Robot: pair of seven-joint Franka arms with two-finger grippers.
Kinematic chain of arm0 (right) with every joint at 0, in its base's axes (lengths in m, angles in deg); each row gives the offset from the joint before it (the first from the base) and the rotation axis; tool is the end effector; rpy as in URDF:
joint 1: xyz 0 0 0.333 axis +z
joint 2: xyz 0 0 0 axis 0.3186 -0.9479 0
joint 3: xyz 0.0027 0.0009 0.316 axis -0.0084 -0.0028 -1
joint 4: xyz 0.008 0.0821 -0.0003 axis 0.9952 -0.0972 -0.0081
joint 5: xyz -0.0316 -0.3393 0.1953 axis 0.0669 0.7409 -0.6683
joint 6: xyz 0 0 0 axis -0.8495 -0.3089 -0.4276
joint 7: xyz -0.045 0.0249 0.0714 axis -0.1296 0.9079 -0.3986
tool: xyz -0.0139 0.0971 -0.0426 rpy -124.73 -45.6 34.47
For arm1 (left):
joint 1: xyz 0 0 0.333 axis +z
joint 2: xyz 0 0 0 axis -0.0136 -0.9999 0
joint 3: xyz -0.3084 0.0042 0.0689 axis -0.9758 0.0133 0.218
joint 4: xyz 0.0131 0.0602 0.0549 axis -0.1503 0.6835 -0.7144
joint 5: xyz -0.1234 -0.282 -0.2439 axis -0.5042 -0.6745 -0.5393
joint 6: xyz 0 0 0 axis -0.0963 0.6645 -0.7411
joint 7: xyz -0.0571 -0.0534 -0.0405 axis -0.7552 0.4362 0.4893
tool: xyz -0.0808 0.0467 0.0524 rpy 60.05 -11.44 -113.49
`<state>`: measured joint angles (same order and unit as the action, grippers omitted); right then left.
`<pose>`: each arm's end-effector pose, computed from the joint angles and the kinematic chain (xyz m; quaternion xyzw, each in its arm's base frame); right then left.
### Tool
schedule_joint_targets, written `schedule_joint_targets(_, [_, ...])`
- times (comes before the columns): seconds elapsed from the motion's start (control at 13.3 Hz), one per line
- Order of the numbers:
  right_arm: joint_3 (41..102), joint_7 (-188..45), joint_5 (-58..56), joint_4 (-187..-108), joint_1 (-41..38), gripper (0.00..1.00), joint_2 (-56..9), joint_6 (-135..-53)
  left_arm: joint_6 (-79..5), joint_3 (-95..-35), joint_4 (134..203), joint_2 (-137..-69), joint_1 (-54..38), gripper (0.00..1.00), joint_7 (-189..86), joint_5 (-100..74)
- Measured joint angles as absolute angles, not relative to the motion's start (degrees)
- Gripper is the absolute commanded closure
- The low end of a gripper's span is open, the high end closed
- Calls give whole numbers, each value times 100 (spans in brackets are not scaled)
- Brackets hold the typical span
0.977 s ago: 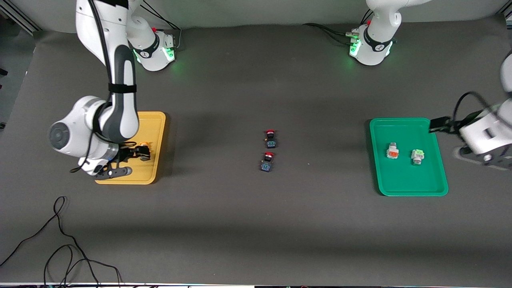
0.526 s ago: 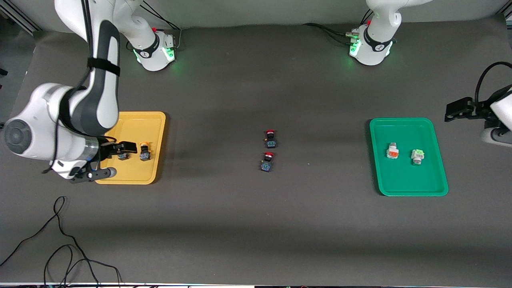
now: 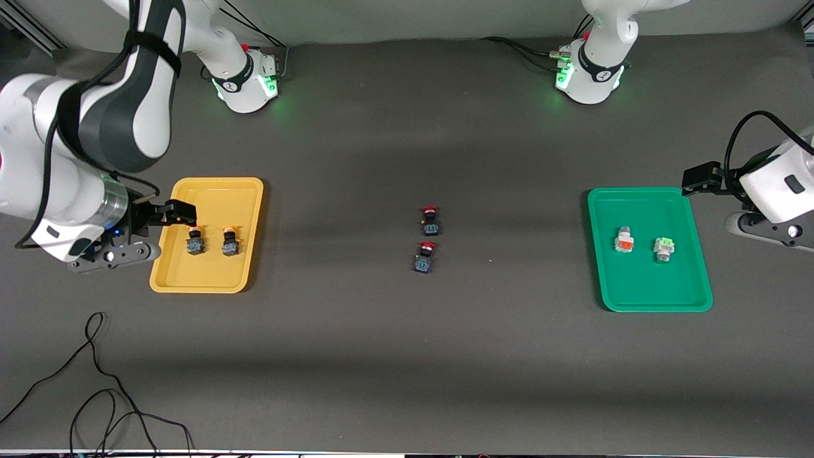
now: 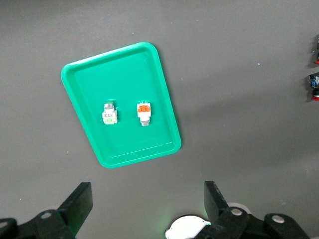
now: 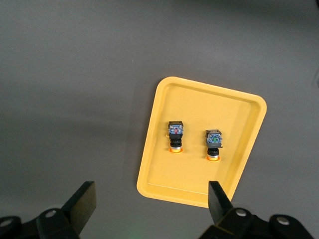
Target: Place green and yellow buttons in trays
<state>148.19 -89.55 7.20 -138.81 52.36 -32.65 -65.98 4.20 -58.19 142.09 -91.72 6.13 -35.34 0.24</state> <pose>0.5955 0.0773 0.5127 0.9935 0.0876 -0.0711 0.0176 0.6000 -0.0362 0.5948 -0.9862 0.1280 0.1048 0.0057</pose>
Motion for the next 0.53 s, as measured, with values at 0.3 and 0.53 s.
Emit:
schedule_joint_targets(0.3, [14358, -8777, 1454, -13748, 4868, 0, -2865, -6599, 395, -5173, 14413, -8945, 33, 0, -3534, 18])
schedule_joint_targets(0.53, [13290, -8410, 2195, -13571, 4066, 0, -2175, -6599, -71, -4711, 15065, -8542, -472, 0, -3536, 16])
